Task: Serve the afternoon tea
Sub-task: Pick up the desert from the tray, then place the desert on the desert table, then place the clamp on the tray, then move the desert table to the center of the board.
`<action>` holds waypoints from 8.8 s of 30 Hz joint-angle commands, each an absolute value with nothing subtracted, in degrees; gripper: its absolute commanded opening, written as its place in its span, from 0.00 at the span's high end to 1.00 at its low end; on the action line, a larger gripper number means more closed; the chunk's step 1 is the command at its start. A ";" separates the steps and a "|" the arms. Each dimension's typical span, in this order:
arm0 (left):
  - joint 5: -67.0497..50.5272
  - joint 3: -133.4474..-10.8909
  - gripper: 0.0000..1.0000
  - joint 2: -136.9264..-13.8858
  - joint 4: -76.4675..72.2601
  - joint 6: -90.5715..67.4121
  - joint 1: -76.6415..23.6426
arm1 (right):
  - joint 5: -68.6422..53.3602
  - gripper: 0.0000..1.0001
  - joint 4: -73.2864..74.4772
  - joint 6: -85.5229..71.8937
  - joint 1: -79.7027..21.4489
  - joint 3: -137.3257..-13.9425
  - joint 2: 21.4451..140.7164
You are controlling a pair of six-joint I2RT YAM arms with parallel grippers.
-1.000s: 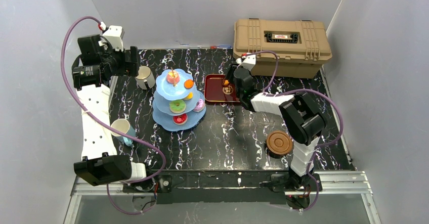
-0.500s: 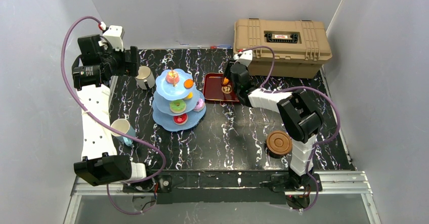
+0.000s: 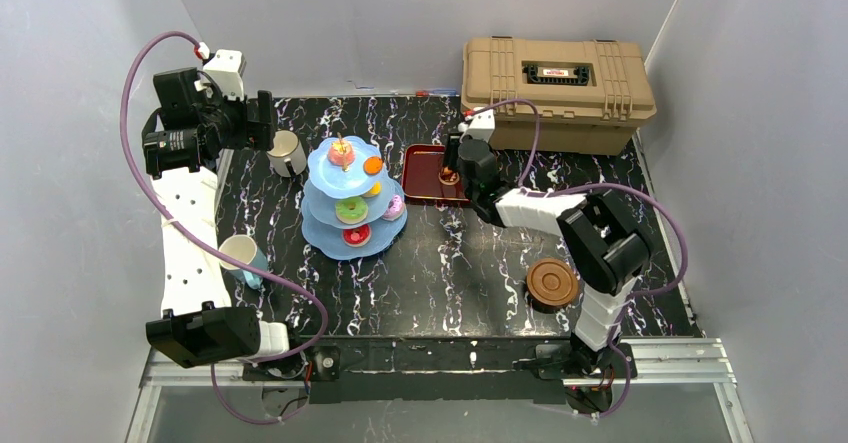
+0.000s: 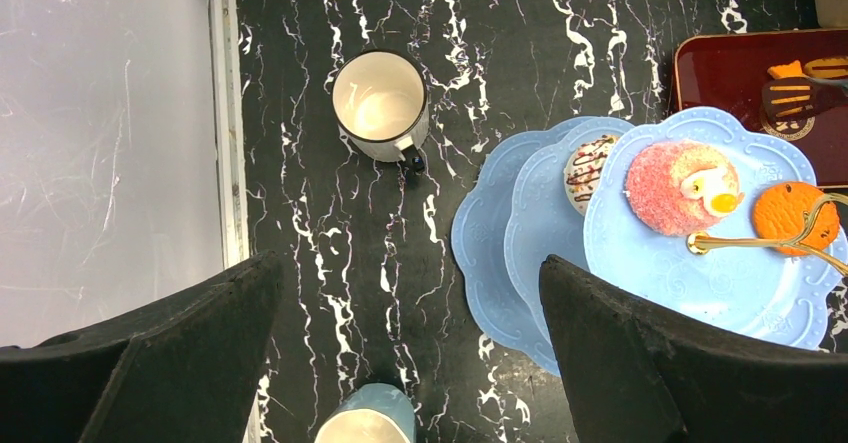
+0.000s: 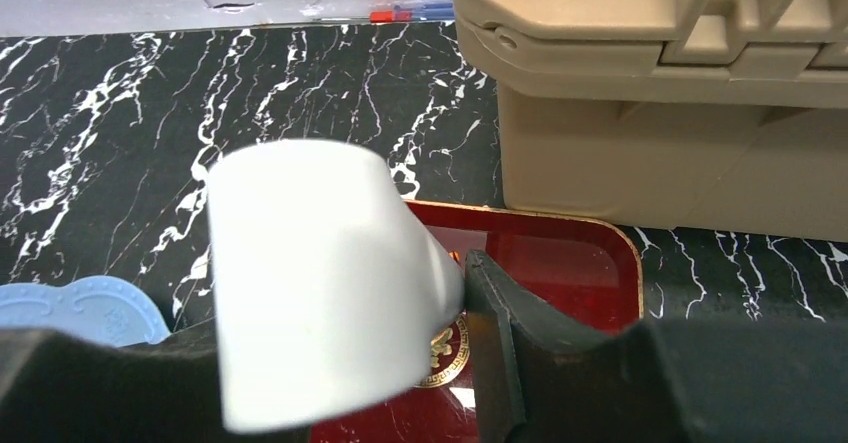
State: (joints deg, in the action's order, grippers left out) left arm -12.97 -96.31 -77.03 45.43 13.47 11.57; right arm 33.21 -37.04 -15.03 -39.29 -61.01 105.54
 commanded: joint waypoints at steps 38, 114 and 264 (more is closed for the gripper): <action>-16.07 -97.02 0.02 -75.23 46.46 12.82 11.98 | 27.99 0.99 -26.91 -17.40 -64.87 -51.44 70.67; -31.84 -96.43 0.02 -74.81 52.78 14.02 13.47 | 23.90 0.99 9.68 -14.22 -49.05 -67.77 77.45; -11.06 -104.88 1.00 -91.02 33.18 12.93 -15.93 | 35.61 0.43 -25.75 -33.64 -47.29 -26.25 70.89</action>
